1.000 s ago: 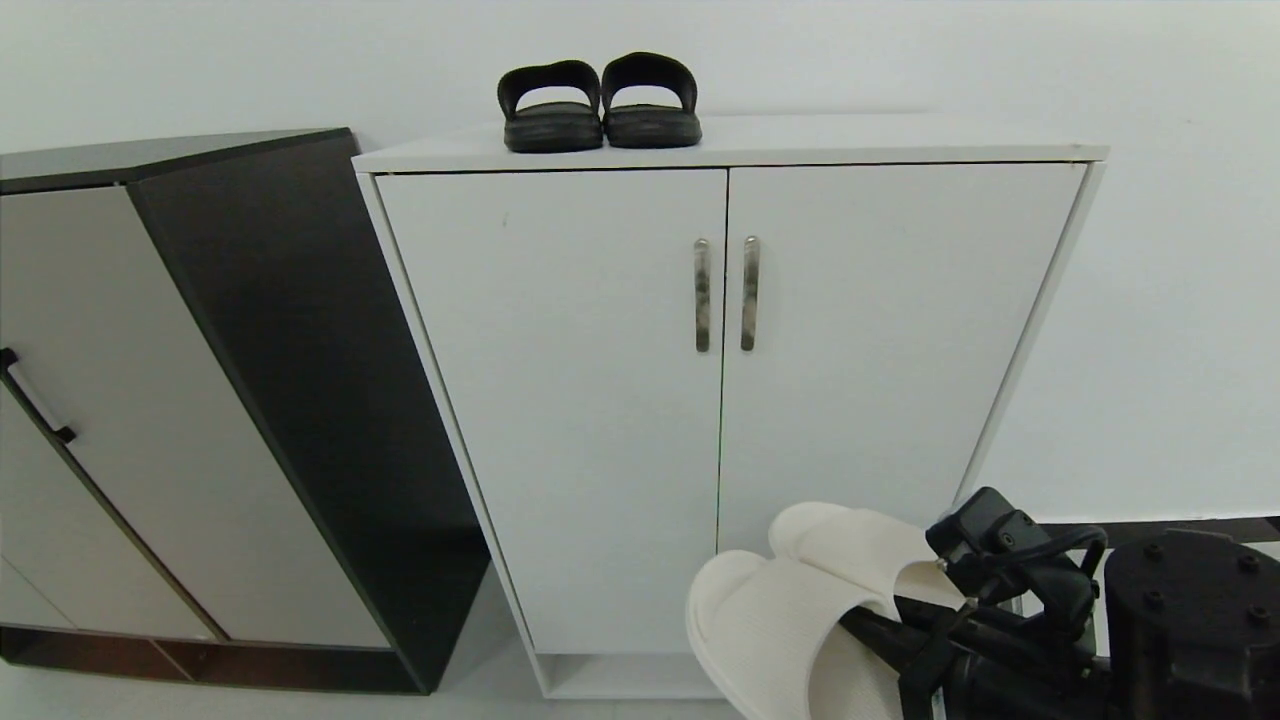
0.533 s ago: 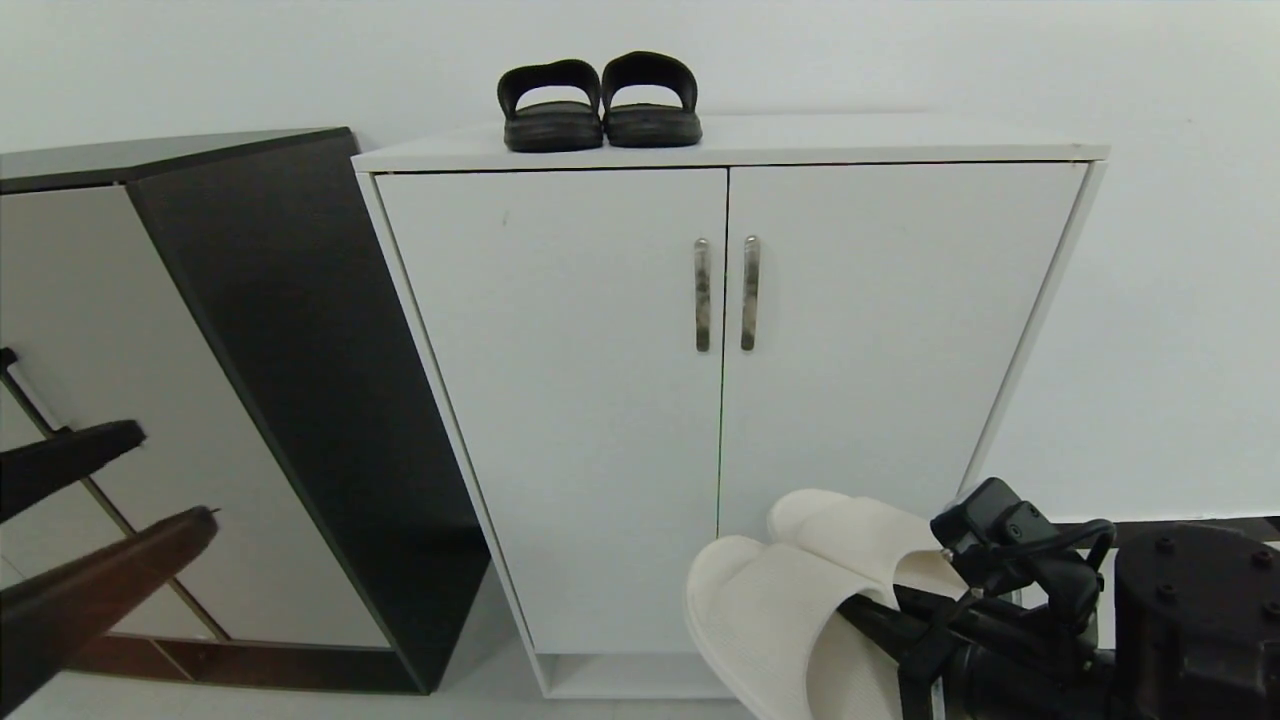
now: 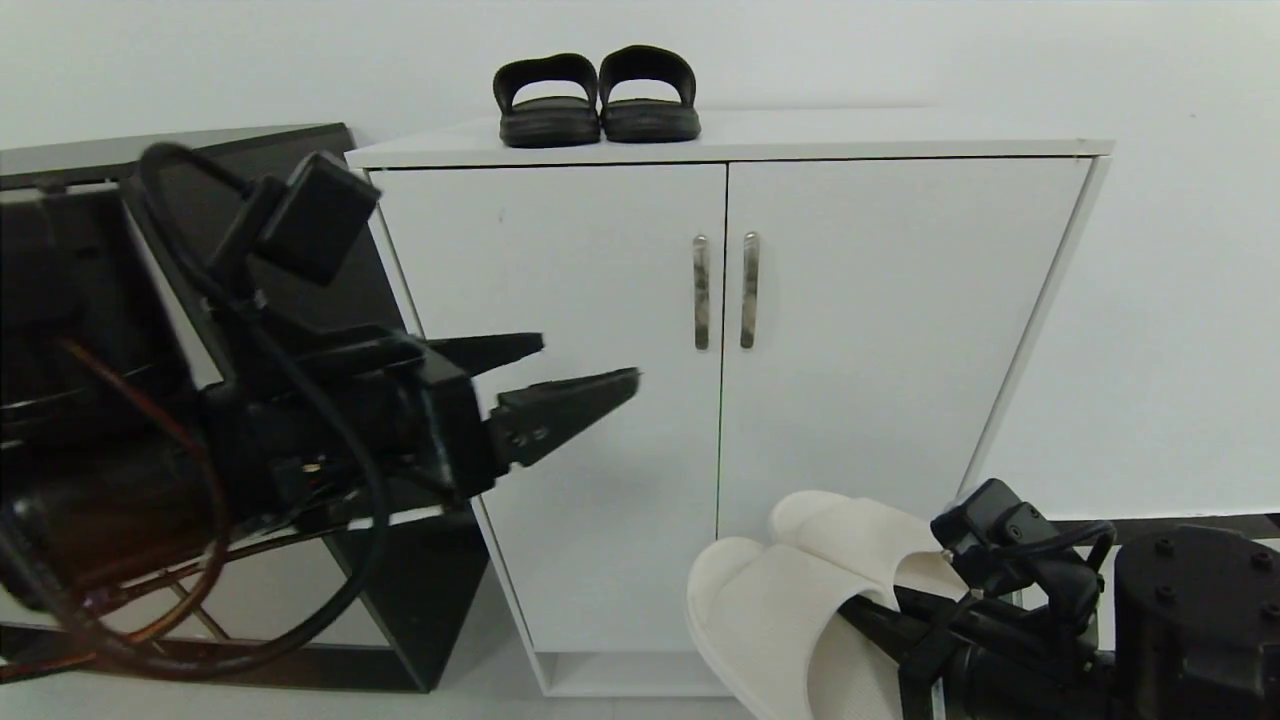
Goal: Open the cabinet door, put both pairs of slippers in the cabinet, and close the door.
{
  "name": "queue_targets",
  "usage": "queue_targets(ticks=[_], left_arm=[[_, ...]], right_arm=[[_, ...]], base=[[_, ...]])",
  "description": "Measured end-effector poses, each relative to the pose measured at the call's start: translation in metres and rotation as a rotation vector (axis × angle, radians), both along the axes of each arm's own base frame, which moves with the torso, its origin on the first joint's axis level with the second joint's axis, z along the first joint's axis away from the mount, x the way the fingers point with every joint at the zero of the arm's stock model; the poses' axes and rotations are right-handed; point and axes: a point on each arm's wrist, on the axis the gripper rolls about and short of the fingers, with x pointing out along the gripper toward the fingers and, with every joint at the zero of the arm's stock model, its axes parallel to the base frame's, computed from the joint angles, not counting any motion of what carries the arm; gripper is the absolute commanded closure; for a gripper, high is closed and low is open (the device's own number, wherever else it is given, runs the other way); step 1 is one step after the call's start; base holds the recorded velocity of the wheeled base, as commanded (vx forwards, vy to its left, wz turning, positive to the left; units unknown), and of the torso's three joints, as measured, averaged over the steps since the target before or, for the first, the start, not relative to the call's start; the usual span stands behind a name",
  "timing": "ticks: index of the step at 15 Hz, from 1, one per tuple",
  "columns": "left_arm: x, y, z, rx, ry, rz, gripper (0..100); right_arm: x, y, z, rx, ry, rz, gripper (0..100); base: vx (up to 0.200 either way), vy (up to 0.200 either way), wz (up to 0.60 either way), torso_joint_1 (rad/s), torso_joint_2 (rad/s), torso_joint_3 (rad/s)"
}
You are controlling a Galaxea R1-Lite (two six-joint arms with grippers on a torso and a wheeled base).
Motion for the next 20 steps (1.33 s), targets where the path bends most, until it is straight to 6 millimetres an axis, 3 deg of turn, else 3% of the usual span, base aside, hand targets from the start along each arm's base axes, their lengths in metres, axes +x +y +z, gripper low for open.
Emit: queue_targets(ticks=[3, 7, 12, 20], left_arm=[[0.024, -0.045, 0.008, -0.007, -0.001, -0.094, 0], [0.053, -0.084, 0.009, -0.059, 0.111, -0.305, 0], [0.081, -0.099, 0.007, -0.113, 0.193, -0.359, 0], [0.092, -0.099, 0.007, -0.076, 0.180, -0.122, 0]], right_arm=[[0.001, 0.000, 0.000, 0.003, 0.002, 0.006, 100], [0.002, 0.000, 0.001, 0.006, 0.001, 0.004, 100], [0.004, -0.001, 0.001, 0.008, 0.005, 0.003, 100], [0.004, -0.002, -0.001, 0.004, 0.009, 0.004, 100]], base=[[0.000, 0.000, 0.00, 0.000, 0.00, 0.000], [0.000, 0.000, 0.00, 0.000, 0.00, 0.000], [0.000, 0.000, 0.00, 0.000, 0.00, 0.000], [0.000, 0.000, 0.00, 0.000, 0.00, 0.000]])
